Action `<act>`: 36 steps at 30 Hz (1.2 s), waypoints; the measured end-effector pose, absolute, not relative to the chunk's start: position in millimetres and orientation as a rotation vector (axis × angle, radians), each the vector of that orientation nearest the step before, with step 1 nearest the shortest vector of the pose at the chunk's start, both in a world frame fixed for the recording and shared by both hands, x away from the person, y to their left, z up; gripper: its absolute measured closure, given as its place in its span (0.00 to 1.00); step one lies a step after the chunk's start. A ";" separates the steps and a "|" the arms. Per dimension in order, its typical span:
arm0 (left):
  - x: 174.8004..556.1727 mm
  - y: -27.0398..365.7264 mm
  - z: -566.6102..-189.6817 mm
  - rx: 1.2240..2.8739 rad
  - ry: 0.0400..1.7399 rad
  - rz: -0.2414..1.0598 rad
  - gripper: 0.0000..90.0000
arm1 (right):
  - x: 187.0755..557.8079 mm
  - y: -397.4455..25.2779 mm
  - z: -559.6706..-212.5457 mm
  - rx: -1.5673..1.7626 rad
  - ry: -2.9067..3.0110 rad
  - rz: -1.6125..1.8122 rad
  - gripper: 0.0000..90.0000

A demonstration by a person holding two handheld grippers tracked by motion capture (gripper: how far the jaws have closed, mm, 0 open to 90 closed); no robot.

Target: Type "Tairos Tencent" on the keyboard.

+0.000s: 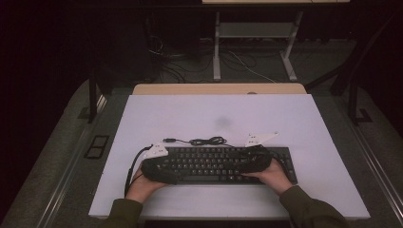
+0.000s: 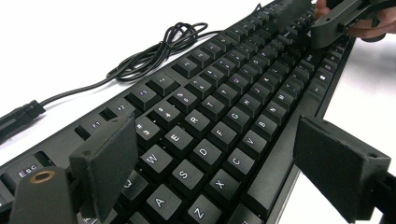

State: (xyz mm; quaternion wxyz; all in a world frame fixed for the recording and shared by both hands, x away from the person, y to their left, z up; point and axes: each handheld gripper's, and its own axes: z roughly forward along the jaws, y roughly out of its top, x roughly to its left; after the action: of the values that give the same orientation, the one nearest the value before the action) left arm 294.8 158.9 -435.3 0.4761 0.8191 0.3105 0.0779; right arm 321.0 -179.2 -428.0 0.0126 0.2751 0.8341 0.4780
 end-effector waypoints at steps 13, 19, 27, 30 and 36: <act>294.8 161.7 -434.3 2.007 0.759 0.210 0.19 | 331.0 -157.7 -428.5 0.857 2.563 1.515 0.36; 294.7 165.0 -434.2 2.008 0.761 0.223 0.28 | 332.9 -157.0 -428.2 0.867 2.555 1.524 0.35; 295.2 170.8 -434.7 2.025 0.762 0.234 0.51 | 332.4 -156.4 -431.1 0.868 2.563 1.521 0.35; 295.5 173.4 -435.2 2.033 0.763 0.236 0.61 | 332.0 -155.3 -431.7 0.871 2.565 1.518 0.35; 295.8 176.6 -434.8 2.042 0.768 0.248 0.76 | 331.2 -153.6 -432.9 0.861 2.573 1.511 0.35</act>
State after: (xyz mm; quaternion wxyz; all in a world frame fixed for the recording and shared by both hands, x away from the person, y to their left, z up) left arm 295.8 176.6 -434.8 0.4555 0.8280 0.3112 0.1007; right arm 331.2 -153.6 -432.9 0.0178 0.2771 0.8284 0.4864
